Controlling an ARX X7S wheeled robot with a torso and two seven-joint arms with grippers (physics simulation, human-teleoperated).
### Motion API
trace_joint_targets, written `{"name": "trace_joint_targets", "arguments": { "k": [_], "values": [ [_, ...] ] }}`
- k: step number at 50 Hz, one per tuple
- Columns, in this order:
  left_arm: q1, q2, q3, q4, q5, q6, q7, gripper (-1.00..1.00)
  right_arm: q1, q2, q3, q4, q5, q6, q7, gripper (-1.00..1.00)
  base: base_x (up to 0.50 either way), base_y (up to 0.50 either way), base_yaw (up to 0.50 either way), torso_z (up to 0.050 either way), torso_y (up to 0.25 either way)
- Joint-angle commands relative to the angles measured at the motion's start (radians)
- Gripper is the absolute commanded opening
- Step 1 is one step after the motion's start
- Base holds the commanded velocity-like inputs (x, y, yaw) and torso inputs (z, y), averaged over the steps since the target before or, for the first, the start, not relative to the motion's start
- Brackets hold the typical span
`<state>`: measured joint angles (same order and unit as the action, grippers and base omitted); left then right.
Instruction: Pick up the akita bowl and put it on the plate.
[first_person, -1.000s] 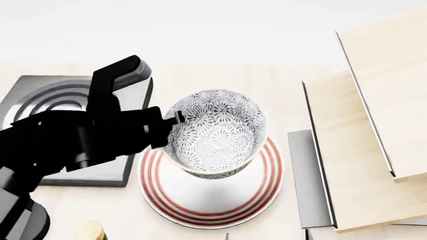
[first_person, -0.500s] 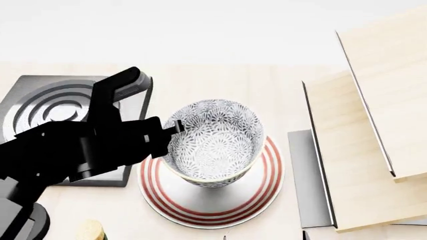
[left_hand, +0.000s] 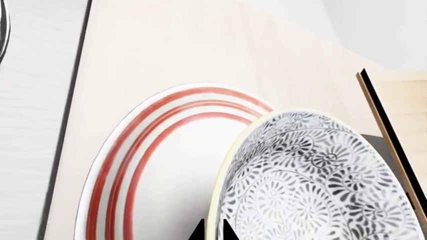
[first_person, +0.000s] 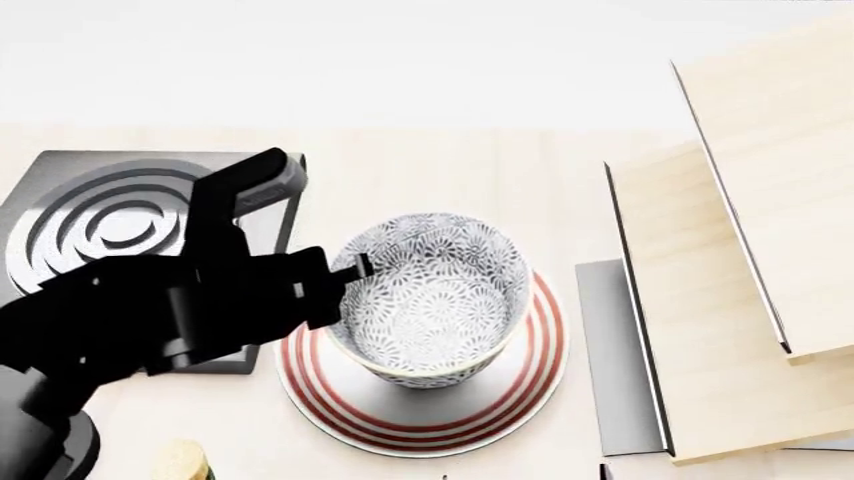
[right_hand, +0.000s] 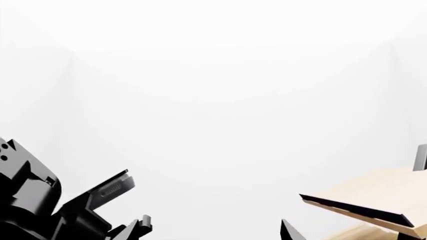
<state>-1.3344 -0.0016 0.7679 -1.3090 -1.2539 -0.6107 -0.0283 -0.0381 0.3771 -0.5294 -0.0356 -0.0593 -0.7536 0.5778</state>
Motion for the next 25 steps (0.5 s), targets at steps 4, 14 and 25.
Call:
{"name": "trace_joint_targets", "arguments": {
  "k": [4, 14, 25],
  "values": [
    [-0.011, 0.001, 0.215, 0.000, -0.274, 0.080, -0.024, -1.00, 0.002, 0.002, -0.007, 0.008, 0.002, -0.006, 0.001, 1.00, 0.00, 0.00, 0.00, 0.000, 0.000],
    [-0.022, -0.002, 0.606, 0.000, -0.662, 0.163, -0.036, -1.00, 0.001, 0.003, -0.011, 0.009, 0.001, -0.011, 0.003, 1.00, 0.00, 0.00, 0.00, 0.000, 0.000],
    [-0.064, 0.001, 1.269, 0.000, -1.297, 0.257, 0.013, 1.00, 0.002, 0.004, -0.015, 0.013, 0.002, -0.010, 0.004, 1.00, 0.00, 0.00, 0.00, 0.000, 0.000]
  ]
}}
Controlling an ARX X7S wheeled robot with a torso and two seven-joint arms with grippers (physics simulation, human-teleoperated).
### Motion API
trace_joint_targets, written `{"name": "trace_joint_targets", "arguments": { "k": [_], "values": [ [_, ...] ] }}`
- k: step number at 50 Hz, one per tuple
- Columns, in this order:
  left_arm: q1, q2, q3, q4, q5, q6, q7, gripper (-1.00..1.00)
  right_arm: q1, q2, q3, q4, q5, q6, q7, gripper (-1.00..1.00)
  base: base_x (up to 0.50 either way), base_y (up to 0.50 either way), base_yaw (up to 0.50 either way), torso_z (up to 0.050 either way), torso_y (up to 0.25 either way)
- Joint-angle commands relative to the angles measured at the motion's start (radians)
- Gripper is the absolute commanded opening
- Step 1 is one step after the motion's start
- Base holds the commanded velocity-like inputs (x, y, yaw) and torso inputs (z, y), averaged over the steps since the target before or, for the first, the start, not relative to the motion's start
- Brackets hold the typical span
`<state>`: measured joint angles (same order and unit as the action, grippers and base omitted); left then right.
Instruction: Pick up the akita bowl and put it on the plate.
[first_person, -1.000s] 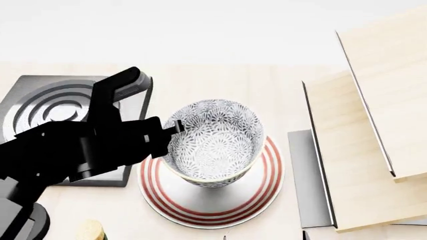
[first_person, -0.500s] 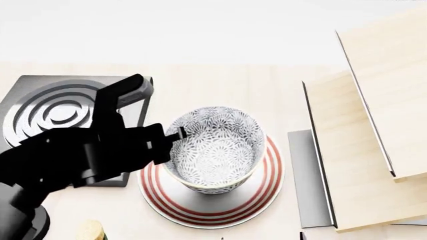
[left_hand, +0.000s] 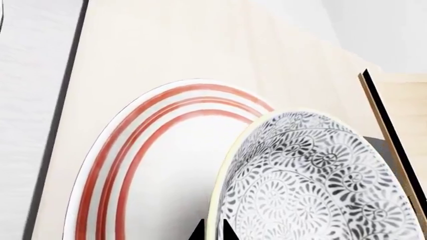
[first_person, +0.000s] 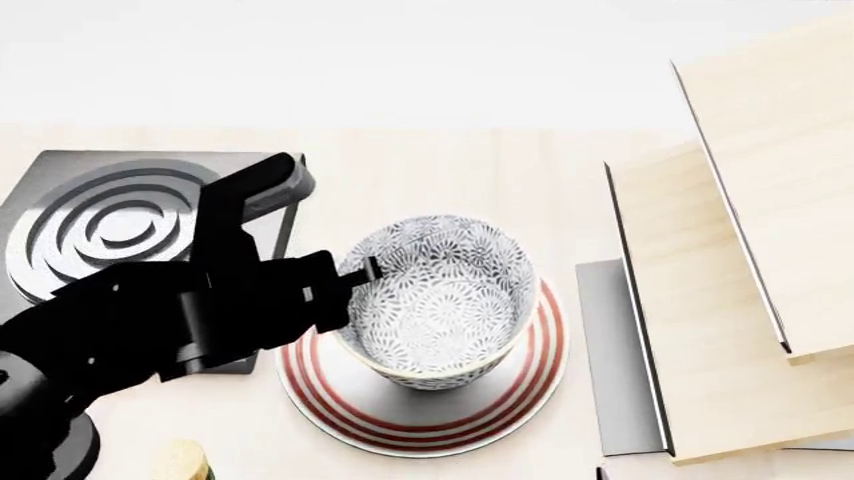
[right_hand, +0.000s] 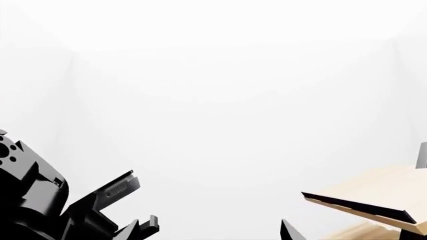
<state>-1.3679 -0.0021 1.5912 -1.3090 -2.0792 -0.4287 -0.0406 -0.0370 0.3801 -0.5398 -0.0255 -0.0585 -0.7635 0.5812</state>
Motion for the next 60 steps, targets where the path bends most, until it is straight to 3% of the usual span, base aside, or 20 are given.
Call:
{"name": "trace_joint_targets", "arguments": {
  "k": [1, 25, 29, 38, 43, 48, 50, 52, 53, 56, 58, 60],
  "values": [
    [-0.032, 0.002, 0.453, 0.000, -0.477, 0.074, 0.029, 1.00, 0.000, 0.001, -0.005, 0.001, 0.001, 0.001, 0.001, 1.00, 0.00, 0.00, 0.00, 0.000, 0.000],
    [-0.023, 0.002, 0.383, 0.000, -0.370, 0.079, -0.015, 1.00, 0.008, 0.002, -0.014, 0.018, 0.008, -0.010, 0.003, 1.00, 0.00, 0.00, 0.00, 0.000, 0.000],
    [-0.029, 0.002, 0.422, 0.000, -0.398, 0.087, -0.014, 1.00, 0.016, -0.003, -0.018, 0.029, 0.007, -0.008, 0.002, 1.00, 0.00, 0.00, 0.00, 0.000, 0.000],
    [-0.090, 0.001, 0.720, 0.000, -0.639, 0.118, 0.036, 1.00, 0.021, -0.017, -0.029, 0.044, -0.004, -0.003, 0.003, 1.00, 0.00, 0.00, 0.00, 0.000, 0.000],
    [-0.162, 0.001, 0.830, 0.001, -0.674, 0.115, 0.060, 1.00, 0.022, -0.020, -0.032, 0.046, -0.006, -0.003, 0.004, 1.00, 0.00, 0.00, 0.00, 0.000, 0.000],
    [-0.200, 0.001, 0.761, 0.003, -0.573, 0.116, 0.091, 1.00, 0.022, -0.018, -0.033, 0.043, -0.003, -0.002, 0.004, 1.00, 0.00, 0.00, 0.00, 0.000, 0.000],
    [-0.354, -0.114, 0.749, 0.303, -0.516, 0.329, -0.010, 1.00, 0.022, -0.015, -0.033, 0.043, -0.003, -0.004, 0.004, 1.00, 0.00, 0.00, 0.00, 0.000, 0.000],
    [-0.429, -0.182, 0.747, 0.601, -0.468, 0.446, -0.081, 1.00, 0.020, -0.012, -0.032, 0.040, 0.000, -0.008, 0.005, 1.00, 0.00, 0.00, 0.00, 0.000, 0.000],
    [-0.432, -0.187, 0.746, 0.616, -0.465, 0.453, -0.086, 1.00, 0.020, -0.012, -0.032, 0.040, 0.000, -0.008, 0.005, 1.00, 0.00, 0.00, 0.00, 0.000, 0.000],
    [-0.572, -0.309, 0.735, 0.949, -0.372, 0.622, -0.207, 1.00, 0.018, -0.007, -0.031, 0.042, 0.004, -0.012, 0.006, 1.00, 0.00, 0.00, 0.00, 0.000, 0.000],
    [-0.572, -0.313, 0.733, 0.956, -0.369, 0.625, -0.211, 1.00, 0.018, -0.007, -0.031, 0.042, 0.004, -0.012, 0.006, 1.00, 0.00, 0.00, 0.00, 0.000, 0.000],
    [-0.694, -0.418, 0.740, 1.199, -0.264, 0.738, -0.327, 1.00, 0.014, 0.001, -0.027, 0.026, 0.008, -0.007, 0.007, 1.00, 0.00, 0.00, 0.00, 0.000, 0.000]
  ]
}}
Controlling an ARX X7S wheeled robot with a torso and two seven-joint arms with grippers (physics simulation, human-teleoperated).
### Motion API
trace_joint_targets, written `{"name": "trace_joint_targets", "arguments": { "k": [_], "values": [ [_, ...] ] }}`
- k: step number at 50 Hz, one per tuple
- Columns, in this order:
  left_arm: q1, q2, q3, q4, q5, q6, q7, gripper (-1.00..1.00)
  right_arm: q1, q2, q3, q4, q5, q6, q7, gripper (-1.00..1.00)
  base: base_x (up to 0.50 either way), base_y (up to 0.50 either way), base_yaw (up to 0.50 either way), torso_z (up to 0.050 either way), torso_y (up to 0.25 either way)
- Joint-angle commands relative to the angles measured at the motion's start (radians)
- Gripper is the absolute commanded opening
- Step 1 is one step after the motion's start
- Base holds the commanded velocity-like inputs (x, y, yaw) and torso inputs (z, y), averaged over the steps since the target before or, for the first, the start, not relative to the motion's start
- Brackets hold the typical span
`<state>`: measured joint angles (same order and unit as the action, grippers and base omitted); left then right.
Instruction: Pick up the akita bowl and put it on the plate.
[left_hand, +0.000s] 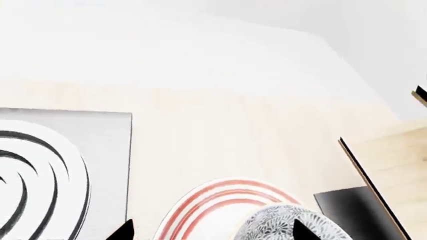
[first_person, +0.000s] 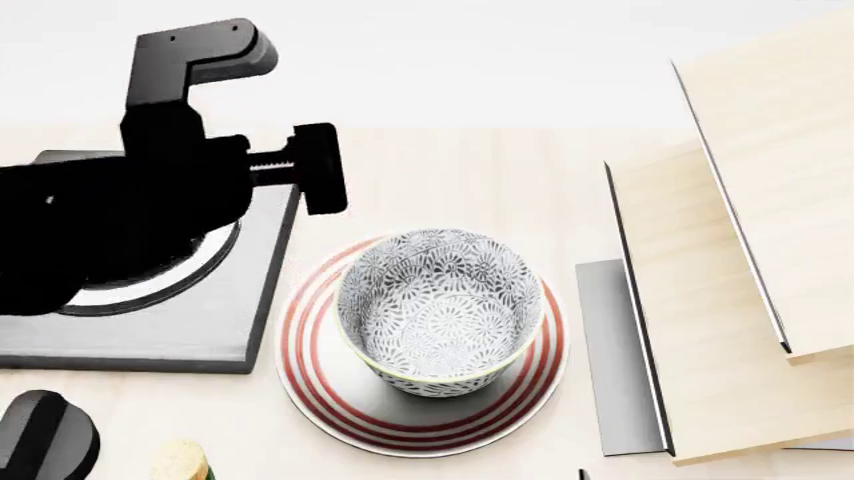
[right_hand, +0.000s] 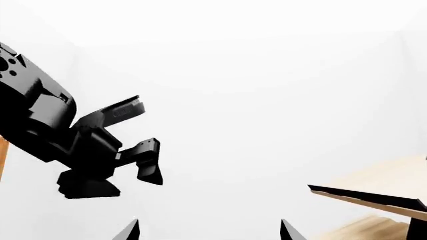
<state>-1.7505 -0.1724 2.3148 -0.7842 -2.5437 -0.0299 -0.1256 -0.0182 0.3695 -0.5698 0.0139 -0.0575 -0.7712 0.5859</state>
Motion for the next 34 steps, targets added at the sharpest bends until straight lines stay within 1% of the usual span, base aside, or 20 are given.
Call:
{"name": "trace_joint_targets", "arguments": {
  "k": [1, 4, 5, 8, 9, 10, 11, 16, 19, 20, 21, 22, 23, 25, 27, 28, 34],
  "values": [
    [-0.334, -0.273, 0.014, 0.723, 0.224, 0.363, -0.258, 1.00, -0.006, 0.013, 0.002, -0.016, 0.009, 0.002, 0.001, 1.00, 0.00, 0.00, 0.00, 0.000, 0.000],
    [-0.393, -0.341, 0.013, 0.833, 0.274, 0.413, -0.315, 1.00, -0.007, 0.013, 0.001, -0.016, 0.002, 0.001, 0.003, 1.00, 0.00, 0.00, 0.00, 0.000, 0.000],
    [-0.428, -0.376, 0.018, 0.890, 0.311, 0.434, -0.345, 1.00, -0.007, 0.015, 0.002, -0.022, 0.005, 0.006, 0.002, 1.00, 0.00, 0.00, 0.00, 0.000, 0.000],
    [-0.476, -0.432, 0.026, 0.972, 0.370, 0.463, -0.393, 1.00, -0.004, 0.013, 0.000, -0.019, 0.002, 0.007, 0.002, 1.00, 0.00, 0.00, 0.00, 0.000, 0.000],
    [-0.490, -0.449, 0.031, 0.991, 0.388, 0.473, -0.418, 1.00, -0.003, 0.014, -0.001, -0.019, 0.004, 0.006, 0.001, 1.00, 0.00, 0.00, 0.00, 0.000, 0.000],
    [-0.501, -0.478, 0.019, 1.022, 0.396, 0.488, -0.415, 1.00, -0.003, 0.013, -0.001, -0.019, 0.003, 0.008, 0.001, 1.00, 0.00, 0.00, 0.00, 0.000, 0.000],
    [-0.521, -0.487, 0.034, 1.040, 0.432, 0.492, -0.457, 1.00, -0.003, 0.014, -0.002, -0.020, 0.003, 0.010, 0.001, 1.00, 0.00, 0.00, 0.00, 0.000, 0.000],
    [-0.576, -0.576, 0.041, 1.121, 0.522, 0.515, -0.521, 1.00, 0.000, 0.009, -0.006, -0.012, -0.001, 0.009, 0.001, 1.00, 0.00, 0.00, 0.00, 0.000, 0.000],
    [-0.586, -0.611, 0.041, 1.143, 0.572, 0.519, -0.566, 1.00, 0.003, 0.007, -0.008, -0.004, -0.001, 0.006, 0.001, 1.00, 0.00, 0.00, 0.00, 0.000, 0.000],
    [-0.593, -0.636, 0.035, 1.162, 0.584, 0.512, -0.570, 1.00, 0.003, 0.006, -0.009, -0.002, -0.003, 0.005, 0.002, 1.00, 0.00, 0.00, 0.00, 0.000, 0.000],
    [-0.597, -0.659, 0.034, 1.181, 0.627, 0.507, -0.603, 1.00, 0.003, 0.005, -0.009, 0.000, -0.005, 0.003, 0.003, 1.00, 0.00, 0.00, 0.00, 0.000, 0.000],
    [-0.597, -0.659, 0.034, 1.181, 0.627, 0.507, -0.603, 1.00, 0.002, 0.005, -0.010, 0.001, -0.004, 0.003, 0.003, 1.00, 0.00, 0.00, 0.00, 0.000, 0.000],
    [-0.598, -0.698, 0.030, 1.219, 0.671, 0.504, -0.631, 1.00, 0.004, 0.003, -0.011, 0.007, -0.005, 0.001, 0.003, 1.00, 0.00, 0.00, 0.00, 0.000, 0.000],
    [-0.595, -0.738, 0.016, 1.250, 0.716, 0.492, -0.664, 1.00, 0.003, 0.002, -0.012, 0.008, -0.008, 0.001, 0.004, 1.00, 0.00, 0.00, 0.00, 0.000, 0.000],
    [-0.591, -0.756, 0.005, 1.258, 0.752, 0.480, -0.693, 1.00, 0.002, 0.003, -0.012, 0.004, -0.008, 0.003, 0.004, 1.00, 0.00, 0.00, 0.00, 0.000, 0.000],
    [-0.590, -0.780, -0.002, 1.278, 0.764, 0.478, -0.692, 1.00, 0.002, 0.004, -0.012, 0.002, -0.007, 0.005, 0.004, 1.00, 0.00, 0.00, 0.00, 0.000, 0.000],
    [-0.568, -0.873, -0.008, 1.368, 0.928, 0.470, -0.805, 1.00, 0.004, 0.004, -0.014, 0.007, -0.003, 0.005, 0.004, 1.00, 0.00, 0.00, 0.00, 0.000, 0.000]
  ]
}}
